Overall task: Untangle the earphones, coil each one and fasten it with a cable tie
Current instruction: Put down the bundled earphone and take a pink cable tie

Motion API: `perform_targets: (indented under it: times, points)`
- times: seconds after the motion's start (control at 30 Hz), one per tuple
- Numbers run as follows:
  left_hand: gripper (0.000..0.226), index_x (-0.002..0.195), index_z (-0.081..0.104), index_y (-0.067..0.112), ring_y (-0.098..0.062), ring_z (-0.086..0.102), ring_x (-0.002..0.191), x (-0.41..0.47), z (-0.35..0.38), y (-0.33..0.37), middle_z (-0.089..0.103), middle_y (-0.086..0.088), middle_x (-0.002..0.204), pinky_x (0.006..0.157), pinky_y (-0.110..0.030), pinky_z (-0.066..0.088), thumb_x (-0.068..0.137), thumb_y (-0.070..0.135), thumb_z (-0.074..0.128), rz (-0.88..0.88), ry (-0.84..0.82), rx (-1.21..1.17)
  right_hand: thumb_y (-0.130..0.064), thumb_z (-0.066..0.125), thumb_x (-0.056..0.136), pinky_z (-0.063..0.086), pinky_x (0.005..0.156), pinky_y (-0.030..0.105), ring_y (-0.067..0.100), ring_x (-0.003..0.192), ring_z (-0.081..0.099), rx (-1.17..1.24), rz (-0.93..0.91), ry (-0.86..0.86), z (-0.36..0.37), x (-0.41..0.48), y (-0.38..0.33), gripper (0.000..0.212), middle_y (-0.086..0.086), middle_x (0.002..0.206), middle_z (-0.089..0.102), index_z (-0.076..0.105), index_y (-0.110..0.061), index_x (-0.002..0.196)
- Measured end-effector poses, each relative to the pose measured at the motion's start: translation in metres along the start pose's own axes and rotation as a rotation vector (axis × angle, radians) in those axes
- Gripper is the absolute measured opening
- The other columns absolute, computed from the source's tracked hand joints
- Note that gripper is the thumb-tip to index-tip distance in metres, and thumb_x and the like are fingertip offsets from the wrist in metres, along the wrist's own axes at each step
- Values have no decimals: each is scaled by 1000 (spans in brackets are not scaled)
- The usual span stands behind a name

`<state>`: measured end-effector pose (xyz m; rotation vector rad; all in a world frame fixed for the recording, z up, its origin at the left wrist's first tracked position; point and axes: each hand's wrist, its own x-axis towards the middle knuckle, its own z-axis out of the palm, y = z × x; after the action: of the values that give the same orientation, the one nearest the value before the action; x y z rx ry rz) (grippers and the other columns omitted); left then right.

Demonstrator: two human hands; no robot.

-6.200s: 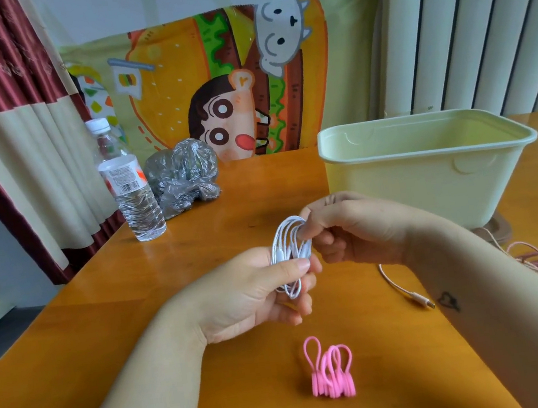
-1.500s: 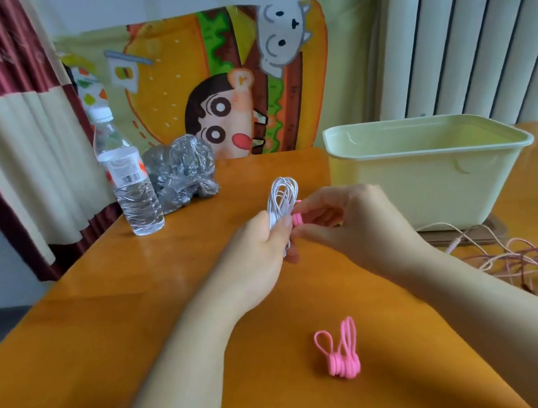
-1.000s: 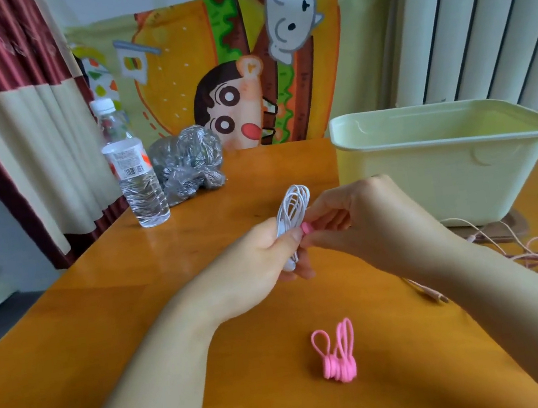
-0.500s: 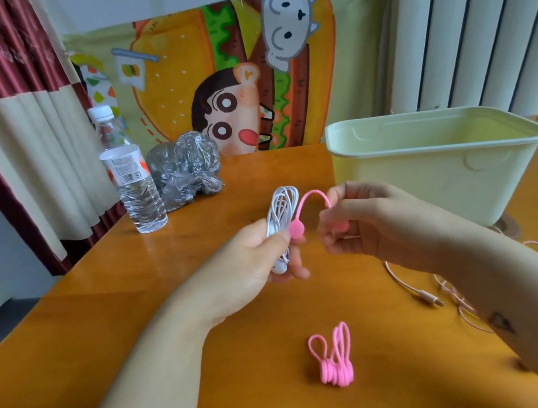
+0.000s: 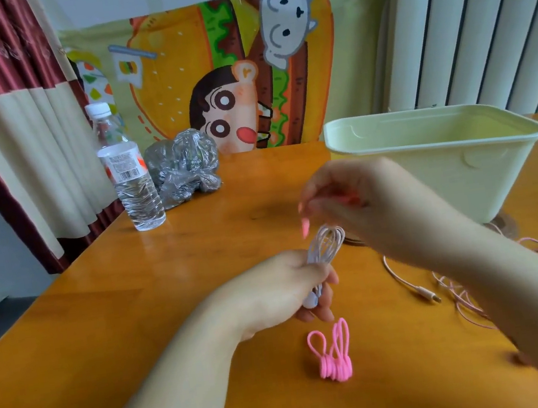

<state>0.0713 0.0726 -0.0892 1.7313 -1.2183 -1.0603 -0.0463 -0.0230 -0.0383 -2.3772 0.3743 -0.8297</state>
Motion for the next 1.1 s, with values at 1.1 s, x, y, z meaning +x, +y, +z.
perform_targets:
  times: [1.1]
  points:
    - [27,95,61,6,-11,66,63,2,-6,14,67,-2,67,63,-27,55,99,24,41,101,148,-654,-20,72,67,55,64,19,12,65,64,500,342,-242,-15,-3,36,11,8,71,68,72,-13,74]
